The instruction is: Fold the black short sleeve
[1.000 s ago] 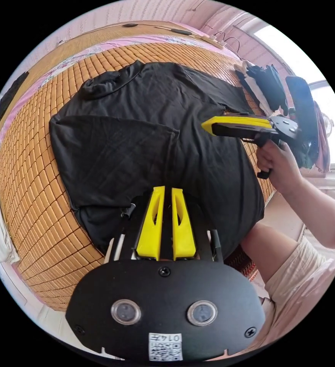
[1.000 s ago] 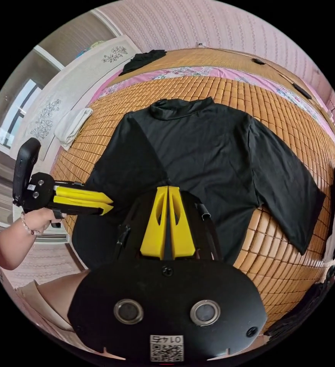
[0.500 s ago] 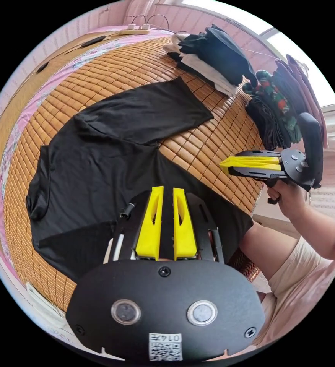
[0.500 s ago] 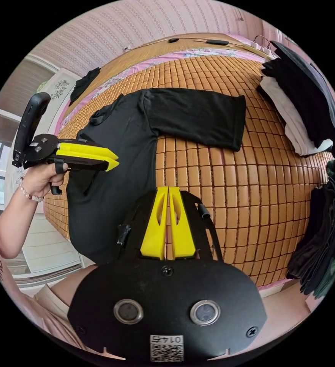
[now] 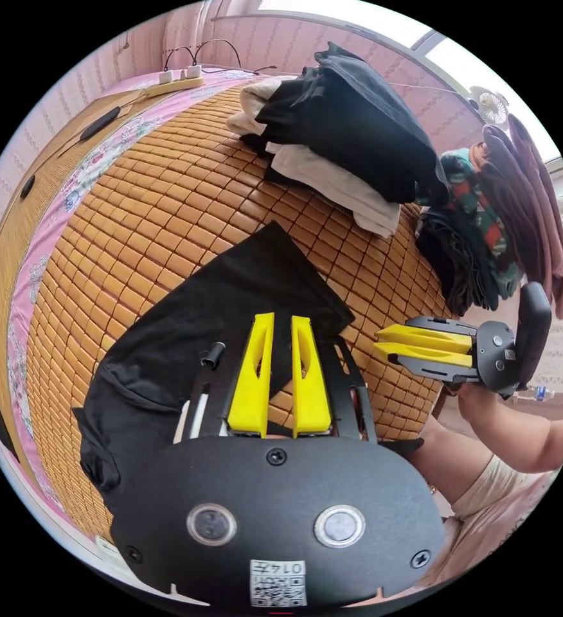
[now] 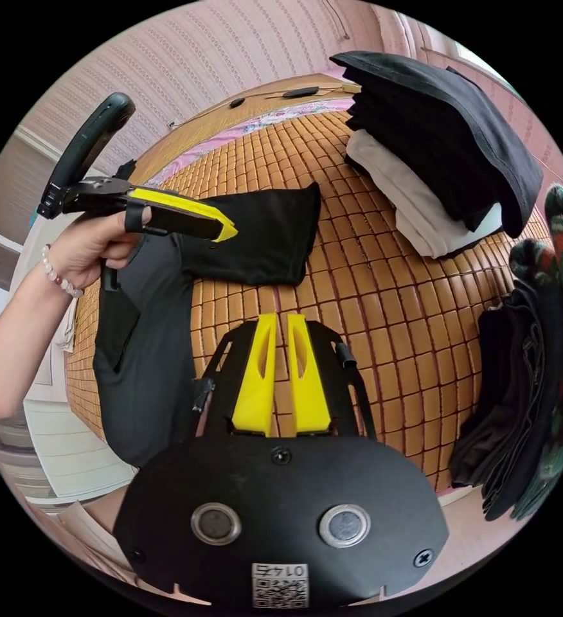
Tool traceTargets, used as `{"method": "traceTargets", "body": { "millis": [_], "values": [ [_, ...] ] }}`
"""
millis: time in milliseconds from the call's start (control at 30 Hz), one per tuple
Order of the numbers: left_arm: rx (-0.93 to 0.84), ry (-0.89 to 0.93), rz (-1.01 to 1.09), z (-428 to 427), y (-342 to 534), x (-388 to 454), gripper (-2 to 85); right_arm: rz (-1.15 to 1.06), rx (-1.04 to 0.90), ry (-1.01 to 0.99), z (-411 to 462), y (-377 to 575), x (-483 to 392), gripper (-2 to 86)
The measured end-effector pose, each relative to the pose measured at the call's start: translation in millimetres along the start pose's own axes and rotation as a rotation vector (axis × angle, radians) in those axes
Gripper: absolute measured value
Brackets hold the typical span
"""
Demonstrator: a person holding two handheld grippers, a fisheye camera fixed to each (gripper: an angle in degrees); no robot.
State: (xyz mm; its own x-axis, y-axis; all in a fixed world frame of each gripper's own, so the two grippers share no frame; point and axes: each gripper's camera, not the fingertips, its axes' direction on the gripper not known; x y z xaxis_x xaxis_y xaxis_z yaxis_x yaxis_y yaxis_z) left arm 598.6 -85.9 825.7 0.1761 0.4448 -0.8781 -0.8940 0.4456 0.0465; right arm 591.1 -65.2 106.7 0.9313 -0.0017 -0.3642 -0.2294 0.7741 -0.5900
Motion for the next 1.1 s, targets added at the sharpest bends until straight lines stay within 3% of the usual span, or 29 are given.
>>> {"method": "traceTargets", "body": {
  "millis": [200,433,600,767,1100],
  "values": [
    [0.036,-0.046,0.012,29.2,-63.2,14.3,6.1,0.067,0.045,-0.052,-0.5,-8.9,22.4,7.1],
    [-0.076,-0.174,0.038,82.5,-111.0,33.8,8.3,0.076,0.008,-0.031,11.1,-17.4,31.0,5.8],
    [-0.052,-0.203,0.079,83.5,-108.3,46.0,6.7,0.075,0.029,-0.035,12.0,-14.7,33.1,2.2],
    [-0.043,-0.183,0.119,77.1,-102.8,53.8,0.0,0.075,0.033,-0.035,11.8,-15.7,36.9,0.4],
    [0.008,-0.135,0.104,38.0,-84.5,43.6,-1.0,0.081,0.064,-0.047,11.6,-14.0,36.4,-0.3]
  ]
}}
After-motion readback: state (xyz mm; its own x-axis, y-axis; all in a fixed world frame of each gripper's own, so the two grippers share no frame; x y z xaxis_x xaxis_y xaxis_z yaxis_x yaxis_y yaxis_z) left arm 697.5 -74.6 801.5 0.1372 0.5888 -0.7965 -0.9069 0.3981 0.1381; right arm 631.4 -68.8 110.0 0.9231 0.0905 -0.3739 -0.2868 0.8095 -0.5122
